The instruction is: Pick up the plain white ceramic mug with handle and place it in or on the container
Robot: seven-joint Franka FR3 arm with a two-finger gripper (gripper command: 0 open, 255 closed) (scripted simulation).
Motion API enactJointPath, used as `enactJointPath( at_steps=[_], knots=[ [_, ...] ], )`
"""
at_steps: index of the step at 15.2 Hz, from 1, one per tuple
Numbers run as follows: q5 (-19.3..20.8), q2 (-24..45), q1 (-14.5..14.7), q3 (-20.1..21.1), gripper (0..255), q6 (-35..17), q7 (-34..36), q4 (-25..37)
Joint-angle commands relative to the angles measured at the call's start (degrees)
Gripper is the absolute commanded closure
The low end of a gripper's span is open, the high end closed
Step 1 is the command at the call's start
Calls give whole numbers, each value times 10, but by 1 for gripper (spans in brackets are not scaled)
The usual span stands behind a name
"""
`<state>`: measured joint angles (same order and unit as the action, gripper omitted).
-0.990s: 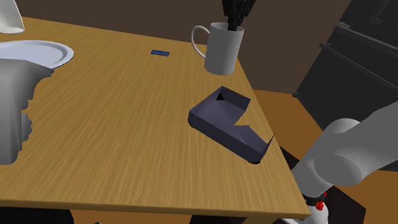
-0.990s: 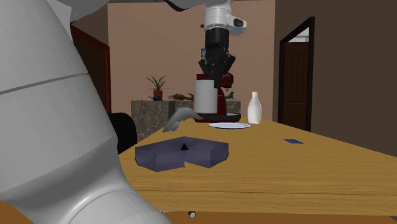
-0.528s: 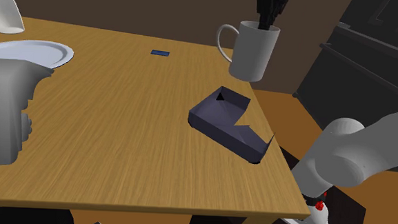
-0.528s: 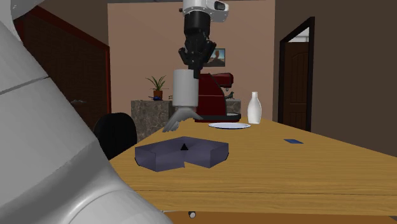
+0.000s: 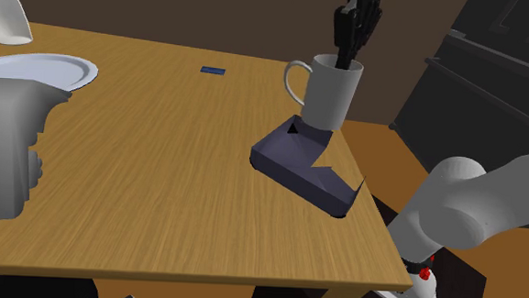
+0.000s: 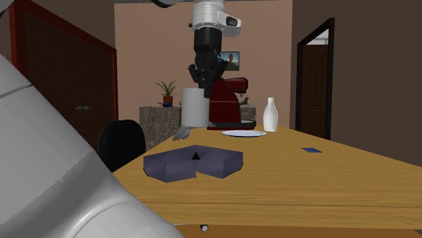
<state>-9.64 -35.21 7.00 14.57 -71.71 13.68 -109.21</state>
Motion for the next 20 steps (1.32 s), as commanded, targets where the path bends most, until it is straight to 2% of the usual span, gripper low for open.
enactJointPath(
  at_steps=[1,13,20],
  knots=[
    [-1,-9,1,0,255,-14,-2,-23],
    [-11,-50,7,7,255,-98,-11,-148],
    [-11,-50,7,7,255,-98,-11,-148]
  ],
)
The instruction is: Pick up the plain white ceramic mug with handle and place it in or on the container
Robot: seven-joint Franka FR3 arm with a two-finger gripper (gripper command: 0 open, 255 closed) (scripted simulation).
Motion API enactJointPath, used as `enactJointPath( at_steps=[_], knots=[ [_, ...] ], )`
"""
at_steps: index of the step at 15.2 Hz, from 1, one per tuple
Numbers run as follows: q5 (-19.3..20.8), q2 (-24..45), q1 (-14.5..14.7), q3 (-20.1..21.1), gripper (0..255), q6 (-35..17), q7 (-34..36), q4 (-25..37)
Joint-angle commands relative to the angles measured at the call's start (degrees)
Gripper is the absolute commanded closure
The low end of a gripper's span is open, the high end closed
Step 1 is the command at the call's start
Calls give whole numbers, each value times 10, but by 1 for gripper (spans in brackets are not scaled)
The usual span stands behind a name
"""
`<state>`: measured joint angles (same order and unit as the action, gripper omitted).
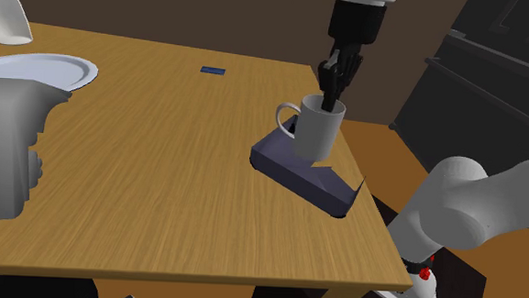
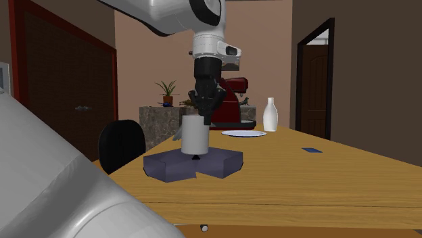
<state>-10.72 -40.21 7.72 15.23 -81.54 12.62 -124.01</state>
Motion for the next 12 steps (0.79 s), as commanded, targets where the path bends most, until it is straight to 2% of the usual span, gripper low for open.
enactJointPath(
  at_steps=[1,2,7,11,12],
  knots=[
    [0,0,0,0,255,0,0,0],
    [0,0,0,0,0,0,0,0],
    [0,0,0,0,0,0,0,0],
    [8,35,-6,-5,0,64,6,99],
    [8,35,-6,-5,0,64,6,99]
  ],
)
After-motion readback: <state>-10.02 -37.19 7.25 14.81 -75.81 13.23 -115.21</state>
